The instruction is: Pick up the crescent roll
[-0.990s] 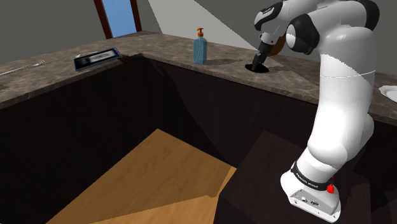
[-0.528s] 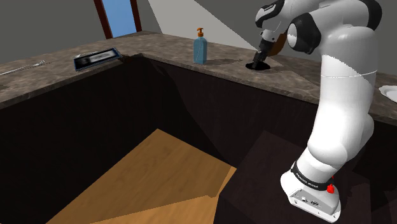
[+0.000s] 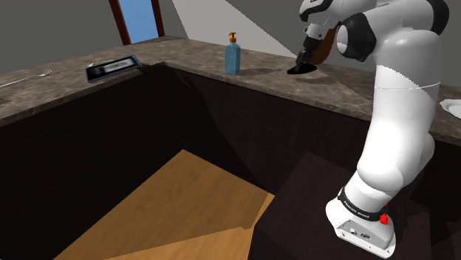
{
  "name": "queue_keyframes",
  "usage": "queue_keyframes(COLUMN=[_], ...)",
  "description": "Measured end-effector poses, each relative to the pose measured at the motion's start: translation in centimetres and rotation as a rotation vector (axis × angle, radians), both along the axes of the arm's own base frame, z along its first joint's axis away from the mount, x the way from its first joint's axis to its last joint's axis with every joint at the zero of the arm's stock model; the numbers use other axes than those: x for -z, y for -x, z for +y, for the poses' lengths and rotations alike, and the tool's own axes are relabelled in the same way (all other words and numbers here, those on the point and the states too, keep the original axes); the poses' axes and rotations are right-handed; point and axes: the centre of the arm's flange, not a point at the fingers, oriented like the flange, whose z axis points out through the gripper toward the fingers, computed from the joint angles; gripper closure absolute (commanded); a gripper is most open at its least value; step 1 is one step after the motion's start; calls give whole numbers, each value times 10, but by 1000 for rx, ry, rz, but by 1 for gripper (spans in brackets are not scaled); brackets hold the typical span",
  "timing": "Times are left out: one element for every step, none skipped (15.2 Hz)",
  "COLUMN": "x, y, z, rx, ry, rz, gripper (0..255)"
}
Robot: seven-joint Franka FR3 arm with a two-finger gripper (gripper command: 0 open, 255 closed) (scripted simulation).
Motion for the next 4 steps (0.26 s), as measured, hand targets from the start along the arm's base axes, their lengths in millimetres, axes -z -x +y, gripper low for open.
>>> queue_keyframes(x=[-5, -11, -16, -19], y=[0, 1, 0, 0], z=[-1, -1, -1, -1], rx=[0, 0, 0, 0], ry=[0, 0, 0, 0], rz=[0, 0, 0, 0], gripper=[255, 255, 255, 255])
